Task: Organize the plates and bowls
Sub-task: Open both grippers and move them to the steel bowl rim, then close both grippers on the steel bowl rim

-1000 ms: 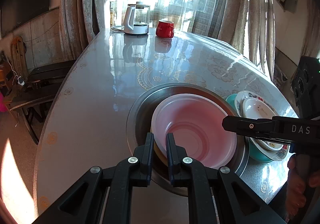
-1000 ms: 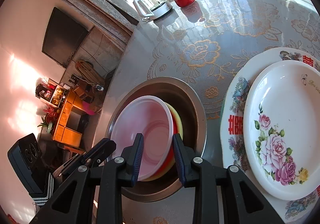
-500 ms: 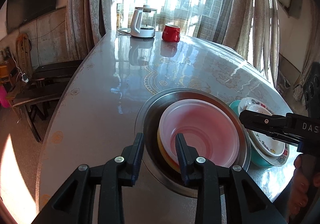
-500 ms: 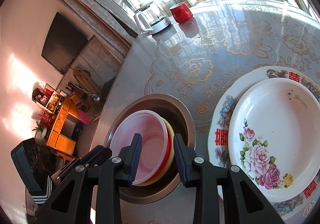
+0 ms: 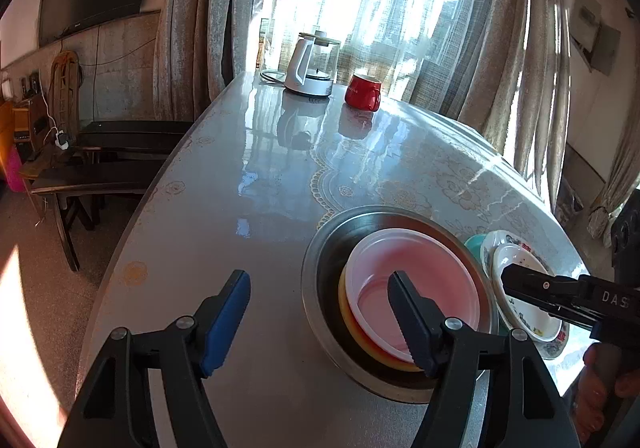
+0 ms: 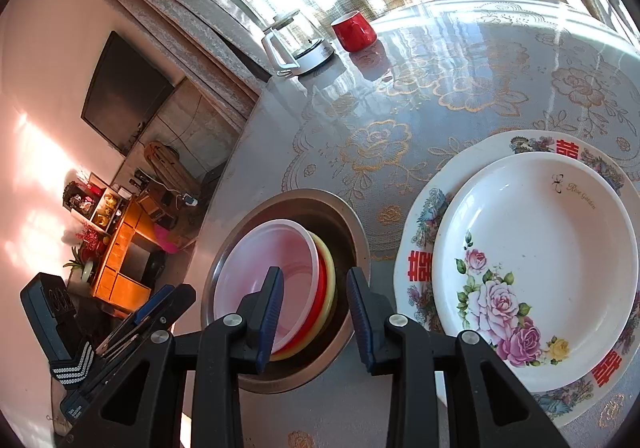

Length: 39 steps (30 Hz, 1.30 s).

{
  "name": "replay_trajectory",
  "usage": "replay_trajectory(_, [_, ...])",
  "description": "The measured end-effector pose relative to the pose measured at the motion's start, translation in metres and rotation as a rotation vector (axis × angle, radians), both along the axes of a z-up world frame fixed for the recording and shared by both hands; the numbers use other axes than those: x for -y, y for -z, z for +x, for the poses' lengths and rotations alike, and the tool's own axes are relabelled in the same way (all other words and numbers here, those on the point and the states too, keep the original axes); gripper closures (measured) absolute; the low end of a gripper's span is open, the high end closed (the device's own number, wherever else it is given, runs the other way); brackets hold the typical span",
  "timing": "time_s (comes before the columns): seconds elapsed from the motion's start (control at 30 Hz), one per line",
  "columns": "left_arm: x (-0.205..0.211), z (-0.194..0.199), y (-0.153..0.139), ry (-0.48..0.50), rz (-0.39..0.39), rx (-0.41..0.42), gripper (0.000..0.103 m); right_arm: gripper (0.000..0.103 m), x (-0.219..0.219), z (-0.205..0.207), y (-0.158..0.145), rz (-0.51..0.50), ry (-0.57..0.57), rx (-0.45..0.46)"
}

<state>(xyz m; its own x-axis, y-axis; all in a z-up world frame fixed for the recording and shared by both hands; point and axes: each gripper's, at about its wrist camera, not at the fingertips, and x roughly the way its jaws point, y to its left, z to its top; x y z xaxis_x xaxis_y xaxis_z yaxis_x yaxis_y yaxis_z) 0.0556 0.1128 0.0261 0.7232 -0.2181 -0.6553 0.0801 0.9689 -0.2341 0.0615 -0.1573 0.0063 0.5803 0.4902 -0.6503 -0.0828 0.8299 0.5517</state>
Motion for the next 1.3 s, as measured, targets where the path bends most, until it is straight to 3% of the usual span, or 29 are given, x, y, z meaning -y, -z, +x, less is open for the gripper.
replay_trajectory(0.1, [-0.01,0.002,0.001,-0.042,-0.025,-0.007,0.025,0.07,0.003,-0.005,0.0,0.004,-0.001,-0.007])
replay_trajectory(0.47, [-0.035,0.008,0.016,-0.121,-0.113,-0.066,0.027,0.069,0.007,-0.018,0.009,0.025,-0.005,-0.066])
replay_trajectory(0.7, [-0.03,0.016,0.022,-0.078,-0.147,-0.097,0.045,0.069,-0.003,-0.019,0.02,0.015,-0.022,-0.1])
replay_trajectory(0.83, [-0.024,0.019,0.026,-0.038,-0.142,-0.119,0.063,0.069,-0.012,-0.015,0.026,0.016,-0.037,-0.117])
replay_trajectory(1.13, [-0.016,0.02,0.034,0.05,-0.151,-0.159,0.077,0.069,-0.019,-0.008,0.035,0.018,-0.044,-0.14])
replay_trajectory(1.3, [-0.009,0.021,0.031,0.1,-0.117,-0.154,0.086,0.072,-0.02,-0.003,0.039,0.038,-0.052,-0.135])
